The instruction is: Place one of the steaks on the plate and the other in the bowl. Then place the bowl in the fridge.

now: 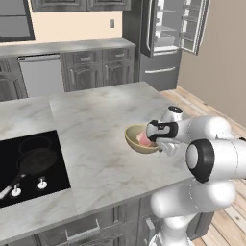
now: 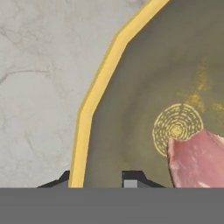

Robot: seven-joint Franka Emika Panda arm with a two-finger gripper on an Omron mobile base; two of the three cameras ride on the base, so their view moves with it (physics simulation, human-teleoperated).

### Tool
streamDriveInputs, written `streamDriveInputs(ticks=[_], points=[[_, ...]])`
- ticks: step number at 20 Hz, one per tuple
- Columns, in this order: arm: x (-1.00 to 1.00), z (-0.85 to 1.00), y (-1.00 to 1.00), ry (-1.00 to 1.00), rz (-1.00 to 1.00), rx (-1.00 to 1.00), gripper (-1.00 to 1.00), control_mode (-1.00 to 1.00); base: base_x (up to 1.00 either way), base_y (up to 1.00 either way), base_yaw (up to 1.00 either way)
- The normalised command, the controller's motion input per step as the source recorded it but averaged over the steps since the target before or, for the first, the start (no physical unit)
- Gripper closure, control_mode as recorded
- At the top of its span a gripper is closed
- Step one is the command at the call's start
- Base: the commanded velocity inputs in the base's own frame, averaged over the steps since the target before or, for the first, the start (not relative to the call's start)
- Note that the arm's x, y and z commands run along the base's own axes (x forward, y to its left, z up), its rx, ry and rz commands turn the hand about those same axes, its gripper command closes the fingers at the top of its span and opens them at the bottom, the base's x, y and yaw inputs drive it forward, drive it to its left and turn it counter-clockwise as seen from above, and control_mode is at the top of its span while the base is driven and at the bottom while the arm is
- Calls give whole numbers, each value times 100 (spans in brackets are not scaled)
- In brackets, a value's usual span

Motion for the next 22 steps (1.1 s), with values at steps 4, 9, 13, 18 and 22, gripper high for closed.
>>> streamDriveInputs(ticks=[4,9,13,18,22], points=[[-12,10,0,-11,0,8,100,-100,0,0,0],[-25,31,0,-3,0,1,100,-100,0,0,0],[-67,86,-2,-3,-3,0,100,-100,0,0,0],[-86,69,-1,-2,-11,-1,100,-100,0,0,0],[-88,61,0,-7,-15,0,100,-100,0,0,0]])
